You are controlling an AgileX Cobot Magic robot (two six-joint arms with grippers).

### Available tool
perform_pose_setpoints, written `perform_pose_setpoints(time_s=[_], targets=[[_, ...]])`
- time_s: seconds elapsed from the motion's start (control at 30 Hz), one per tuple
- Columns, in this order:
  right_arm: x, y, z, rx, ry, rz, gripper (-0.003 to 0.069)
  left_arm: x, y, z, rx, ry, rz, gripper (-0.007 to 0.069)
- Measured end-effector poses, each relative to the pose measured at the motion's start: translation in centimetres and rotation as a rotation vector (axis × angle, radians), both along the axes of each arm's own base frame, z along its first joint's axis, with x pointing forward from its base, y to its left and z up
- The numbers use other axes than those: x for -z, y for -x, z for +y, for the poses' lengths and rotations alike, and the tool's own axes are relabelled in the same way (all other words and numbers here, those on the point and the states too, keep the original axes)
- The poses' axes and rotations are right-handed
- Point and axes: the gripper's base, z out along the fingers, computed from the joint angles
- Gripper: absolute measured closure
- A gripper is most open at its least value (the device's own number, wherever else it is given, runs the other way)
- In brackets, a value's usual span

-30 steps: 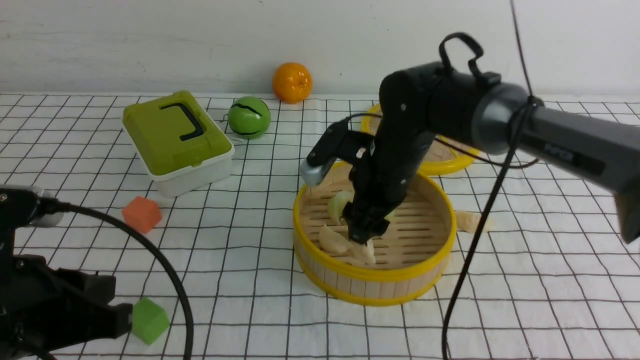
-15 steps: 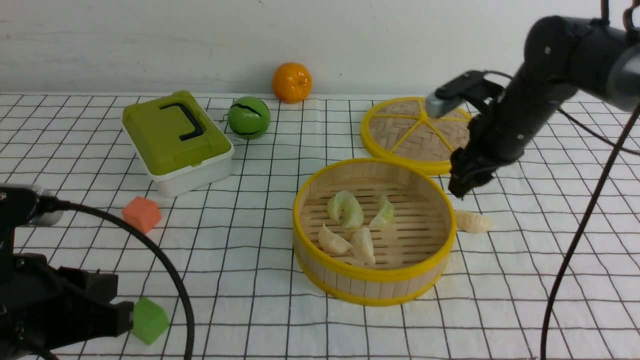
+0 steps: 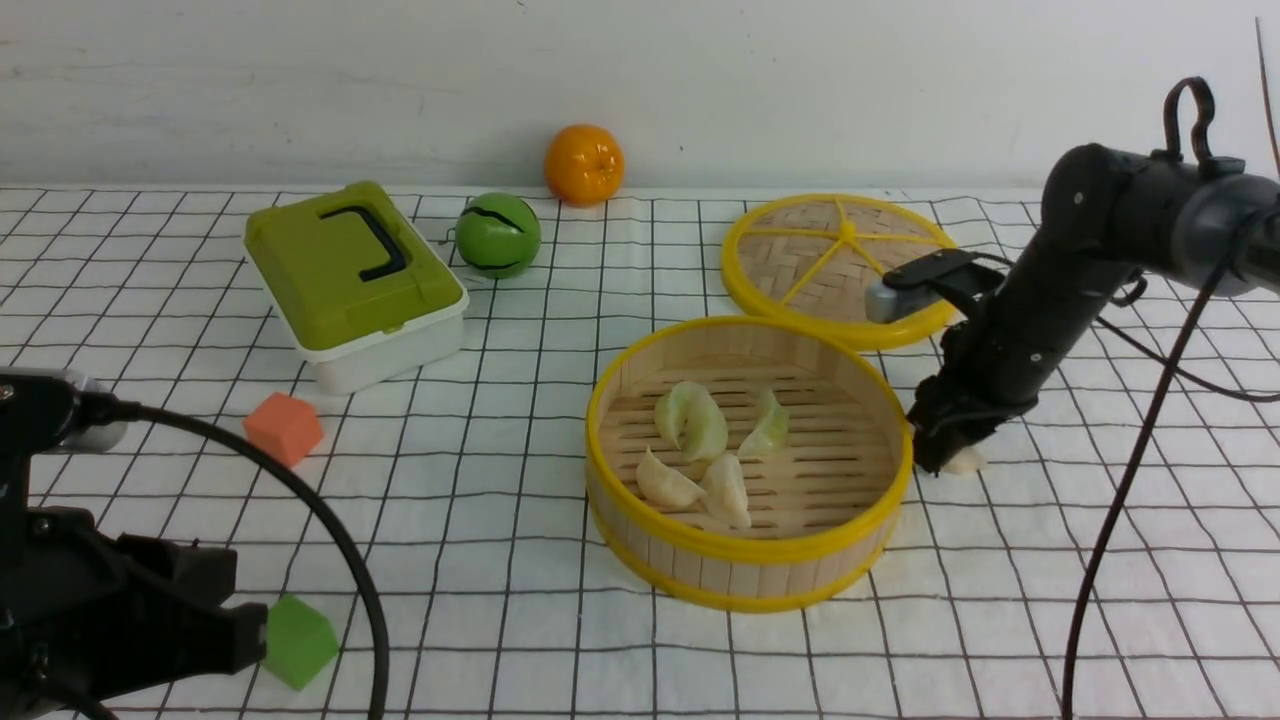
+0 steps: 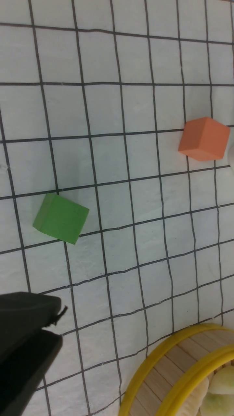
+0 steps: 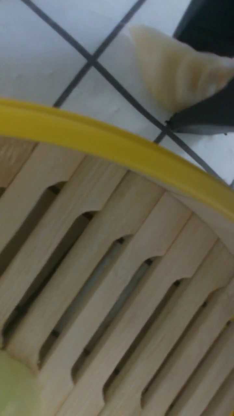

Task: Put the dumplings into the steamer on the table with the white tablecloth.
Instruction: 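Reach for and grasp a dumpling lying on the table beside the steamer, then place the dumpling in the bamboo steamer basket with the right gripper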

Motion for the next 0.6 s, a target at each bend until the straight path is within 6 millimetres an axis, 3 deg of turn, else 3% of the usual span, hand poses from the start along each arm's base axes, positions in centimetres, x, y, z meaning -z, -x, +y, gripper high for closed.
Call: perform_pose_setpoints(time_s=[0.07, 0.23, 0.33, 0.4, 0.43, 0.47, 0.5, 0.6], targets=[[-0.2, 0.2, 0.0, 0.015, -0.004, 0.024, 0.0482, 0.0, 0.0, 0.0, 0.000, 0.000, 0.000, 0.0542], [-2.0, 1.0, 0.0, 0.046, -0.014, 0.049, 0.0475, 0.0, 0.0, 0.0, 0.000, 0.001, 0.000, 0.0540], [-6.4, 2.0, 0.2, 0.130, -0.073, 0.016, 0.0475, 0.0, 0.0, 0.0, -0.002, 0.007, 0.003, 0.0536], [-7.8, 2.4, 0.4, 0.154, -0.107, 0.005, 0.0475, 0.0, 0.0, 0.0, -0.002, 0.008, 0.003, 0.0535], [-9.6, 3.1, 1.0, 0.172, -0.161, -0.006, 0.0475, 0.0, 0.0, 0.0, -0.003, 0.011, 0.005, 0.0534], [-10.0, 3.3, 1.2, 0.172, -0.175, -0.008, 0.0475, 0.0, 0.0, 0.0, -0.003, 0.011, 0.005, 0.0533], [-11.5, 4.1, 2.7, 0.161, -0.237, -0.007, 0.0475, 0.0, 0.0, 0.0, -0.003, 0.013, 0.006, 0.0532], [-11.8, 4.9, 5.5, 0.122, -0.295, 0.022, 0.0475, 0.0, 0.0, -0.1, -0.003, 0.014, 0.006, 0.0531]])
